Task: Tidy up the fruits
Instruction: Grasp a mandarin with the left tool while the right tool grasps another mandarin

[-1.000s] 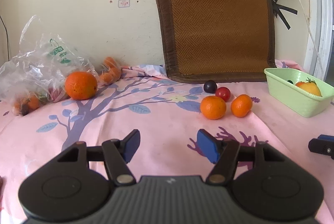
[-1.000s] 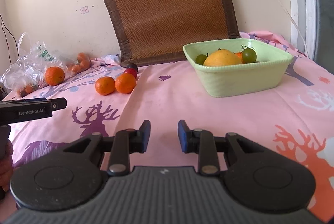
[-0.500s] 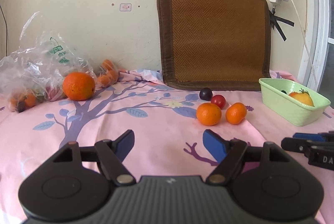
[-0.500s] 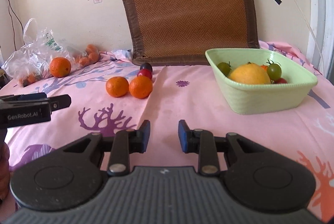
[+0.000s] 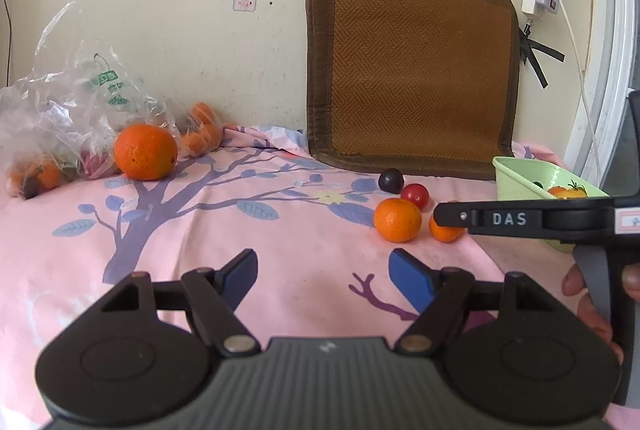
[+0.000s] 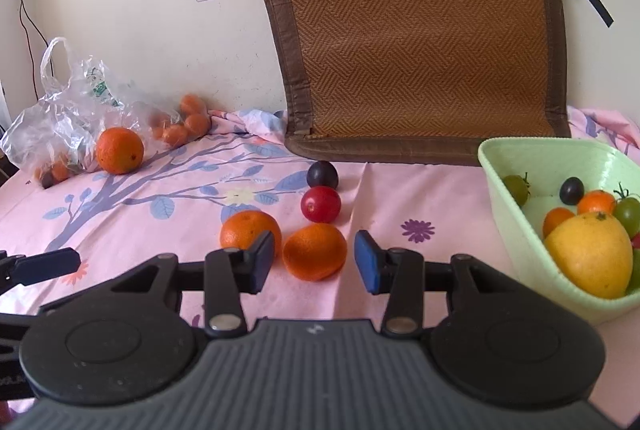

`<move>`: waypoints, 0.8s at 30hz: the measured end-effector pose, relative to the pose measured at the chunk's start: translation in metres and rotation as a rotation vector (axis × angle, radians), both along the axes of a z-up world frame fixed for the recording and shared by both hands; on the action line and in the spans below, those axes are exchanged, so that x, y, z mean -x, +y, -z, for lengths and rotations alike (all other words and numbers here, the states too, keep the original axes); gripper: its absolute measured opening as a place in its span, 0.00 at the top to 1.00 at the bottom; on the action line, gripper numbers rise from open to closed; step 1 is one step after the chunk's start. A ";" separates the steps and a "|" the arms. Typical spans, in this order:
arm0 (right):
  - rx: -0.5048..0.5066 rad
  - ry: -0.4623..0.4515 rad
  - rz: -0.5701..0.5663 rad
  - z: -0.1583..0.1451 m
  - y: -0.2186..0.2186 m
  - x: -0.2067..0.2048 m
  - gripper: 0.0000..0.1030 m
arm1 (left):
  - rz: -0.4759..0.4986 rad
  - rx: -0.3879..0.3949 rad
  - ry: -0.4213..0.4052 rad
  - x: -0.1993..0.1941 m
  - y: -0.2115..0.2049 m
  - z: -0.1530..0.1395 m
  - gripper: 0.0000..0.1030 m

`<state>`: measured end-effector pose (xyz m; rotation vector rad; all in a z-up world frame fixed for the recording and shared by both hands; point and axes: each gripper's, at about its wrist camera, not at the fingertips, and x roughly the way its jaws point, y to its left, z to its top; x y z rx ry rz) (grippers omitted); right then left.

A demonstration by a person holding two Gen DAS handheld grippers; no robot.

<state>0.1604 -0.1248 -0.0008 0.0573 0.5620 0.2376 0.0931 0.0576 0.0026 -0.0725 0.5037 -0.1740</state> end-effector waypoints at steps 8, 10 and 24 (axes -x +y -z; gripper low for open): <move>-0.042 -0.007 0.003 -0.005 -0.018 0.026 0.63 | -0.001 0.022 0.012 -0.002 0.002 0.001 0.28; -0.040 -0.029 0.011 -0.008 -0.028 0.044 0.63 | 0.000 0.023 0.011 -0.002 0.002 0.001 0.28; -0.113 -0.060 0.149 0.014 -0.113 0.137 0.63 | 0.154 -0.053 0.020 -0.032 -0.042 -0.009 0.22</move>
